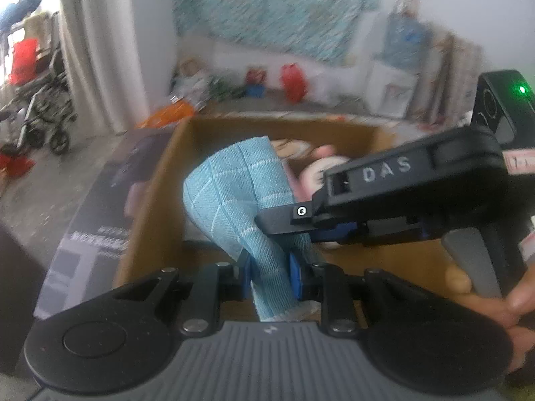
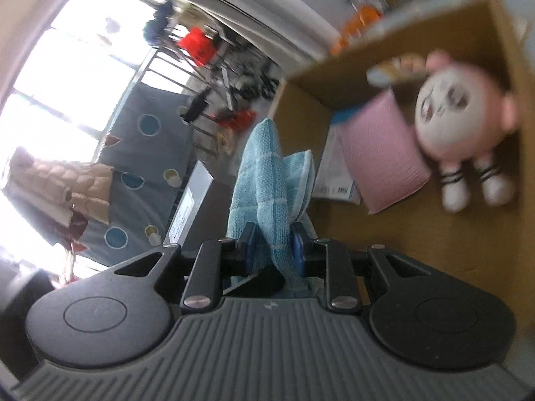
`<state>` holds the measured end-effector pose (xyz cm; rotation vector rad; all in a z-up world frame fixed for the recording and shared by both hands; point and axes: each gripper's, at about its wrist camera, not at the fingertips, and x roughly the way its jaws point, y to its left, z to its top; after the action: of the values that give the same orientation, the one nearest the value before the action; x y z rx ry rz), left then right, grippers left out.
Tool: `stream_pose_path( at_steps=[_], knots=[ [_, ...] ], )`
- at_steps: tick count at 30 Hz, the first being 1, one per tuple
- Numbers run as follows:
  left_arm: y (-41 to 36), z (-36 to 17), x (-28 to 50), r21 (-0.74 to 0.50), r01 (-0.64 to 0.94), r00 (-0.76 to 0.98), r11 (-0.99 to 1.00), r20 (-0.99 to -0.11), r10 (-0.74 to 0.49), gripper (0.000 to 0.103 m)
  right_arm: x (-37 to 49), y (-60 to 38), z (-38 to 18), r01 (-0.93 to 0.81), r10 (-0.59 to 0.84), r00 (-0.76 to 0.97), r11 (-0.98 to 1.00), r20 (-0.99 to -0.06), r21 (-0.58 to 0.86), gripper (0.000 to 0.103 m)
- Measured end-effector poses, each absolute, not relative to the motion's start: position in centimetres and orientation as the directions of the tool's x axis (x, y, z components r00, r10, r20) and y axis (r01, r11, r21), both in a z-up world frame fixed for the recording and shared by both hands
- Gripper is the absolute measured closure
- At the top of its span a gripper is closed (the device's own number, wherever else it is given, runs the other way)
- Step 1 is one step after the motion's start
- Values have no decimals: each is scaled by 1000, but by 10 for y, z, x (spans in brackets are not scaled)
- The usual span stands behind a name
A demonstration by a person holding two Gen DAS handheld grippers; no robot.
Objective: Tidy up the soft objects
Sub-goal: 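Carry the blue towel over the cardboard box and lower it inside, then open the right gripper to release the towel into the box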
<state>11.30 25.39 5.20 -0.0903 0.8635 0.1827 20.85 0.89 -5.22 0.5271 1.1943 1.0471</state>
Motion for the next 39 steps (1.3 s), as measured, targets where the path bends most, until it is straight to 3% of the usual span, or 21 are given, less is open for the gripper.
stream_pose_path(
  at_steps=[9, 17, 20, 25, 27, 34, 39],
  knots=[
    [292, 21, 144, 149, -290, 549, 945, -783, 292, 76, 224, 62, -127, -98, 850, -6, 524, -527, 846, 80],
    [303, 23, 139, 170, -300, 547, 939, -776, 315, 69, 217, 86, -162, -79, 805, -40, 588, -591, 805, 80],
    [304, 27, 132, 162, -300, 557, 940, -771, 310, 67, 215, 96, -169, -80, 789, -67, 605, -610, 792, 75],
    [299, 33, 123, 150, -295, 578, 944, -758, 301, 60, 217, 89, -162, -75, 791, -51, 606, -610, 792, 51],
    [296, 35, 120, 145, -291, 585, 946, -755, 296, 59, 214, 85, -155, -86, 795, -32, 602, -606, 794, 47],
    [284, 52, 103, 126, -274, 620, 953, -735, 275, 47, 209, 52, -121, -138, 844, 5, 532, -536, 836, 43],
    [262, 74, 77, 88, -235, 692, 968, -684, 230, 36, 206, 13, -87, -180, 917, 25, 395, -398, 901, 38]
  ],
)
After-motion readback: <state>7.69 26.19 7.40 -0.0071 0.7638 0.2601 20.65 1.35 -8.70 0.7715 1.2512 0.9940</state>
